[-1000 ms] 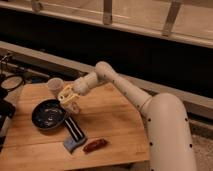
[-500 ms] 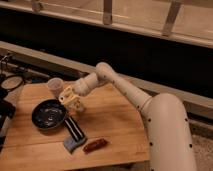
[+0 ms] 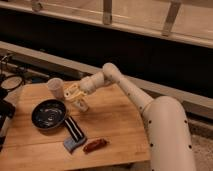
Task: Stand the bottle upright
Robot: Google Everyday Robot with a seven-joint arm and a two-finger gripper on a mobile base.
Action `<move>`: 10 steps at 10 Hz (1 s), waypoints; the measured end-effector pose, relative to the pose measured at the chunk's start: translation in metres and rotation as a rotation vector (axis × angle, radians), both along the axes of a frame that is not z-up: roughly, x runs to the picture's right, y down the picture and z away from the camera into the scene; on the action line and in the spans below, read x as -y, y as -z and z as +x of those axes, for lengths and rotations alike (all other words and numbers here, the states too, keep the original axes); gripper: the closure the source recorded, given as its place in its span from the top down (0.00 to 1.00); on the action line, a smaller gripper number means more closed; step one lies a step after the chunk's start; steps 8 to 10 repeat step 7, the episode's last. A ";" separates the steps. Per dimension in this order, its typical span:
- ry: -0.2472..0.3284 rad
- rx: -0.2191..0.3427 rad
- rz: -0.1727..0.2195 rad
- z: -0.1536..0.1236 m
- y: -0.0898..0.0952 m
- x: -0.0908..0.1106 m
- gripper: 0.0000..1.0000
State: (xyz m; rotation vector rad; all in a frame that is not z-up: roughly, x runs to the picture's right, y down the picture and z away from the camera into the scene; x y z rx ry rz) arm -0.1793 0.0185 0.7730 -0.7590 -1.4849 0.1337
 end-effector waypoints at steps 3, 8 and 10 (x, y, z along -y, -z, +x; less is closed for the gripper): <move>-0.143 0.105 -0.036 0.005 0.008 0.015 0.63; -0.148 0.032 0.009 0.004 0.015 0.022 0.55; -0.148 0.032 0.009 0.004 0.015 0.022 0.55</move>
